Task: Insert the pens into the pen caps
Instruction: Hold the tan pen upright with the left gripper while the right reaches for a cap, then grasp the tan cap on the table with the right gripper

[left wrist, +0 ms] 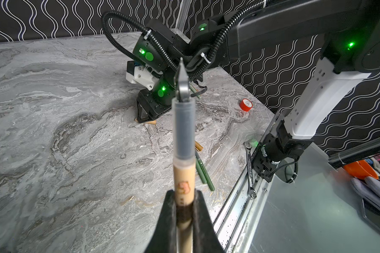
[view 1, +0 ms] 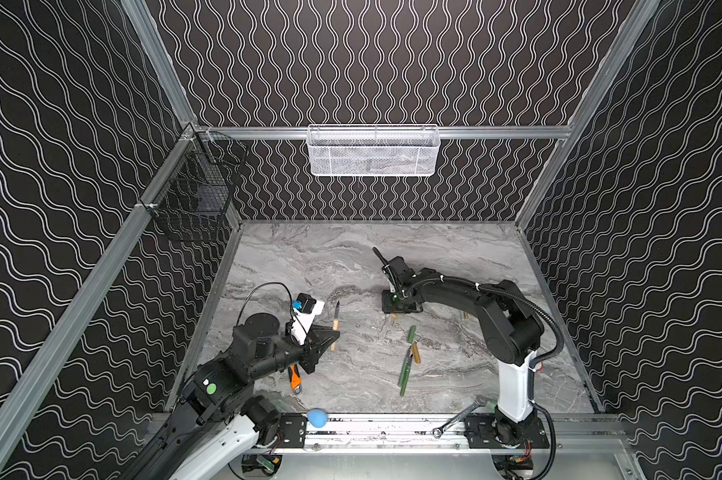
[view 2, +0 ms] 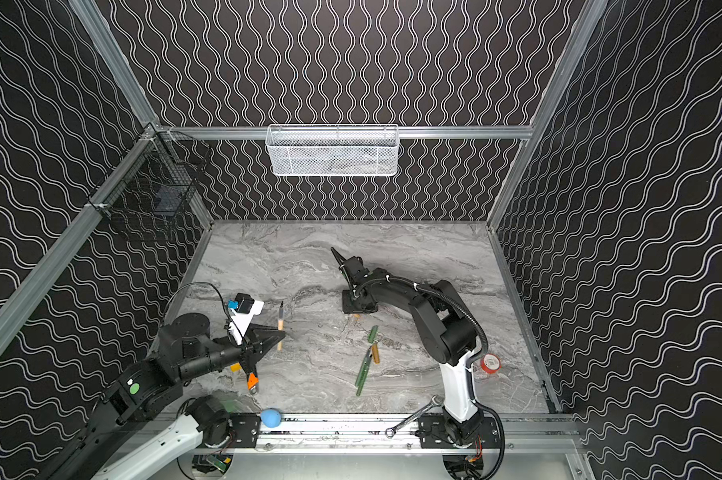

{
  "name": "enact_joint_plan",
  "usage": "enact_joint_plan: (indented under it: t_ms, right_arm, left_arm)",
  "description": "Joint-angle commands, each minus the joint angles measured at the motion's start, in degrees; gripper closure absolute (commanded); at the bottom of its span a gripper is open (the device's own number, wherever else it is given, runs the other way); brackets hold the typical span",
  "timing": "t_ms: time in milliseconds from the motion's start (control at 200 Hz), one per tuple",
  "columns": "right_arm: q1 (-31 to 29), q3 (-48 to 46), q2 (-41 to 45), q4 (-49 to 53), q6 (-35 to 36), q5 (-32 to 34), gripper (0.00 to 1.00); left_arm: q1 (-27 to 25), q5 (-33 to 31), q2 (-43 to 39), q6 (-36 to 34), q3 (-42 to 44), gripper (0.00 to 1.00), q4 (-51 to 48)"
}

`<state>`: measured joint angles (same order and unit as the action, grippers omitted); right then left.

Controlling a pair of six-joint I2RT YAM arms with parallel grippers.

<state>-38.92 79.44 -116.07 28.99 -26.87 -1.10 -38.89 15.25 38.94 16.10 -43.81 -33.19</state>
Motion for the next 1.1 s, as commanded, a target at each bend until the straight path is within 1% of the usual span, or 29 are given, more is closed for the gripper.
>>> enact_joint_plan:
  t_ms: [0,135,220,450,746,866,1096]
  right_arm:
    - [-1.67,2.19,-1.6,7.67,2.59,5.24,0.53]
    - [-3.92,4.6,-2.71,10.99,4.87,11.38,0.5]
    - [-4.9,5.97,-3.63,12.39,6.42,13.55,0.5]
    - [-8.05,10.92,-7.43,18.37,8.51,23.68,0.52]
    - [-9.94,12.61,-9.6,21.11,8.61,27.2,0.62]
    - [-10.47,12.38,-9.7,21.58,8.31,27.69,0.69]
    - [-10.58,9.7,-8.23,18.55,8.33,24.12,0.77]
  left_arm:
    - [0.24,-0.04,0.1,-1.24,-0.16,1.0,1.78]
    - [0.54,0.26,0.0,-1.29,-0.09,1.0,2.0]
    - [0.83,0.72,0.26,-1.29,-0.07,1.0,2.16]
    - [1.27,0.76,0.02,-1.16,0.13,1.0,2.34]
    - [1.45,1.08,0.24,-1.15,0.11,1.0,2.37]
    - [1.58,1.32,0.23,-1.16,0.13,1.0,2.53]
    - [1.97,1.45,0.0,-1.07,0.17,1.0,2.6]
